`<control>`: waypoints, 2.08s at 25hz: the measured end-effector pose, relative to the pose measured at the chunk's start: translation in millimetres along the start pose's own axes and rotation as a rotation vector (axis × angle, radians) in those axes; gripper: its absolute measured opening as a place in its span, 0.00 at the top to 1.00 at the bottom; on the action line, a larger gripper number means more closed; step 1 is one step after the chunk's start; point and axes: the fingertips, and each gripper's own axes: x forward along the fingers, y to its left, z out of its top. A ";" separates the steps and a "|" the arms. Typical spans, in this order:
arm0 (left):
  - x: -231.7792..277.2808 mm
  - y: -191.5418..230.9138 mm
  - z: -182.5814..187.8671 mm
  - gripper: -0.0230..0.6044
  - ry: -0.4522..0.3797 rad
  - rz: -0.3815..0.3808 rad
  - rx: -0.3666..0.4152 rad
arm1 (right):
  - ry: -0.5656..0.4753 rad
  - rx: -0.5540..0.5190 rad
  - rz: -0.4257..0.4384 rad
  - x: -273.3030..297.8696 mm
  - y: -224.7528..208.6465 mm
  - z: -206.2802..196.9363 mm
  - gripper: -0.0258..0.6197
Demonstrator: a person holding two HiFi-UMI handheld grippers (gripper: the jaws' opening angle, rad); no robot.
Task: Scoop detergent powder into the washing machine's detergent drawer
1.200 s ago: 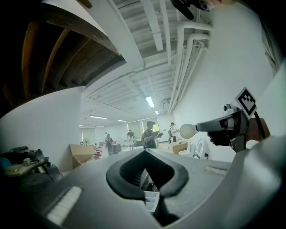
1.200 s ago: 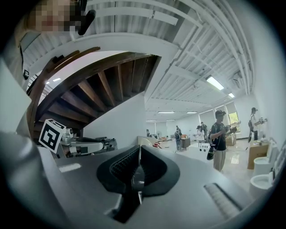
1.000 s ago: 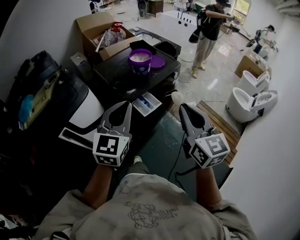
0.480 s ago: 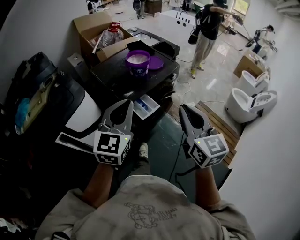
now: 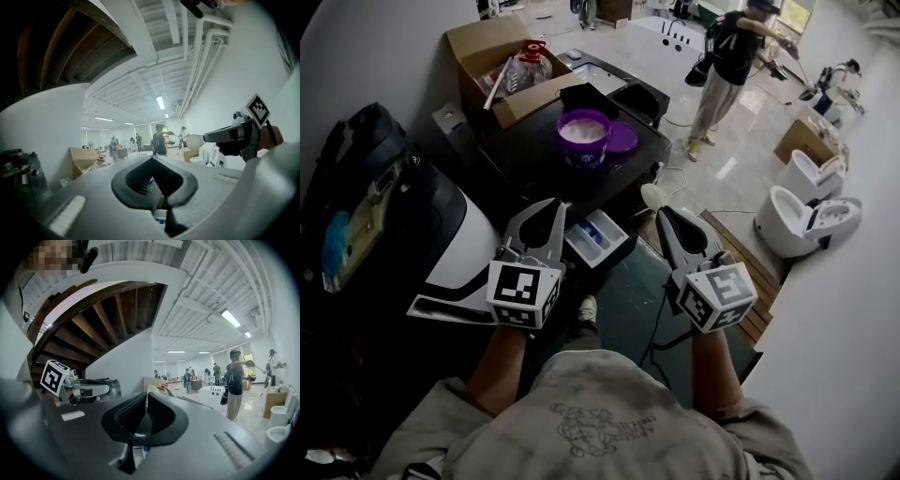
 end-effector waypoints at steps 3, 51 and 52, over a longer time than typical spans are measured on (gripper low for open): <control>30.7 25.4 -3.8 0.96 0.012 0.003 -0.011 | 0.027 0.000 0.004 39.0 -14.2 2.8 0.90; 221.8 155.7 -50.8 0.96 0.194 0.515 -0.102 | 0.256 -0.117 0.539 347.0 -153.4 -32.0 0.90; 220.8 155.4 -50.9 0.96 0.197 0.538 -0.101 | 0.253 -0.124 0.556 349.1 -153.6 -31.0 0.90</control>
